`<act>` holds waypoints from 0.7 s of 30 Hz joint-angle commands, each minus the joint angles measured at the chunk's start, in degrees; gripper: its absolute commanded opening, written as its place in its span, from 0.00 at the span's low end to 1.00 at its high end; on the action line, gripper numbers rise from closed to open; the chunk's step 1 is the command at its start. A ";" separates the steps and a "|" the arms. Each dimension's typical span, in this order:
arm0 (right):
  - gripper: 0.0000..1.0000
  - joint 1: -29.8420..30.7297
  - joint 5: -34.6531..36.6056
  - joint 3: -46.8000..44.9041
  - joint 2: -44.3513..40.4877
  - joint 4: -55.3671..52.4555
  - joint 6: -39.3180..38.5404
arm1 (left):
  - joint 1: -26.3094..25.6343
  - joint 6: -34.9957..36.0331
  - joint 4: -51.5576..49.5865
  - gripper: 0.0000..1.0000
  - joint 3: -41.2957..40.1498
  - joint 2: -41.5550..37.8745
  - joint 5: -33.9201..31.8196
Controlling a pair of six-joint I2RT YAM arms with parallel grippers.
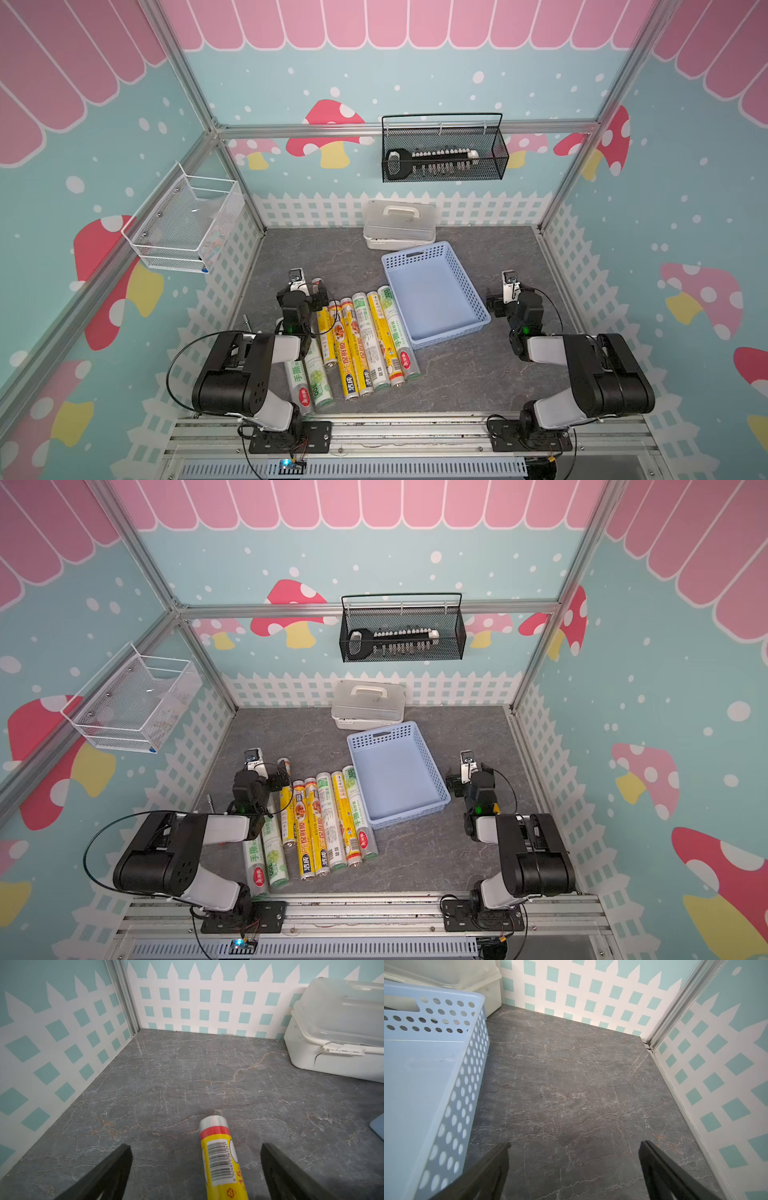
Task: Put the plastic wrap into the basket
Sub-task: Move the basket to the center of the board.
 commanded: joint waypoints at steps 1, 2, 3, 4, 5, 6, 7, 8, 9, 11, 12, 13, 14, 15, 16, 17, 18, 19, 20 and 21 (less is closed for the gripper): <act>0.99 0.35 -0.59 0.39 0.63 -0.77 -0.29 | 0.23 -0.47 0.62 0.99 0.31 -0.27 1.23; 1.00 0.35 -0.59 0.51 0.70 -0.86 -0.25 | 0.22 -0.47 0.69 0.99 0.31 -0.33 1.20; 1.00 0.35 -0.58 0.65 0.80 -0.95 -0.26 | 0.22 -0.47 0.55 0.99 0.31 -0.34 1.14; 1.00 0.35 -0.58 0.52 0.74 -0.95 -0.34 | 0.26 -0.47 0.58 0.99 0.31 -0.34 1.22; 1.00 0.35 -0.58 0.50 0.64 -0.97 -0.39 | 0.27 -0.47 0.61 0.99 0.31 -0.31 1.21; 0.99 0.35 -0.59 0.32 0.52 -0.82 -0.31 | 0.22 -0.53 0.71 0.99 0.31 -0.25 1.16; 1.00 0.36 -0.59 0.32 0.64 -0.78 -0.35 | 0.22 -0.47 0.76 0.99 0.31 -0.27 1.18; 1.00 0.35 -0.59 0.39 0.62 -0.78 -0.34 | 0.23 -0.51 0.67 0.99 0.31 -0.25 1.20; 1.00 0.36 -0.59 0.30 0.48 -0.70 -0.34 | 0.26 -0.55 0.73 0.99 0.31 -0.25 1.20; 1.00 0.35 -0.67 0.19 0.52 -0.55 -0.35 | 0.26 -0.51 0.75 0.99 0.31 -0.25 1.17; 1.00 0.36 -0.67 0.21 0.55 -0.45 -0.34 | 0.27 -0.47 0.77 0.99 0.31 -0.31 1.15; 1.00 0.35 -0.68 0.21 0.51 -0.48 -0.34 | 0.22 -0.43 0.63 0.99 0.26 -0.34 1.20; 1.00 0.35 -0.67 0.21 0.53 -0.44 -0.31 | 0.23 -0.47 0.83 0.99 0.17 -0.35 1.21; 0.99 0.39 -0.67 0.08 0.44 -0.38 -0.34 | 0.22 -0.60 1.08 0.99 0.01 -0.40 0.84; 0.99 0.40 -0.67 -0.26 0.27 0.08 -0.30 | 0.26 -0.71 1.92 0.99 -0.54 -0.57 0.36; 1.00 0.35 -0.76 -0.70 0.10 0.87 -0.30 | 0.13 -1.07 3.65 0.99 -1.56 -1.00 -0.79; 0.99 0.39 -0.88 -1.44 -0.16 2.02 -0.42 | 0.07 -1.64 5.34 0.99 -2.77 -1.82 -2.48; 1.00 0.35 -1.17 -2.22 -0.47 3.80 -0.44 | -0.03 -2.06 5.15 0.99 -3.51 -3.58 -4.26; 0.99 0.35 -1.44 -3.12 -1.78 4.20 -0.68 | -0.20 -2.98 2.15 0.99 -3.47 -6.47 -6.15; 1.00 0.35 -0.98 -3.24 -3.91 2.08 -0.46 | -0.09 -3.84 -2.76 0.99 -2.59 -9.56 -8.55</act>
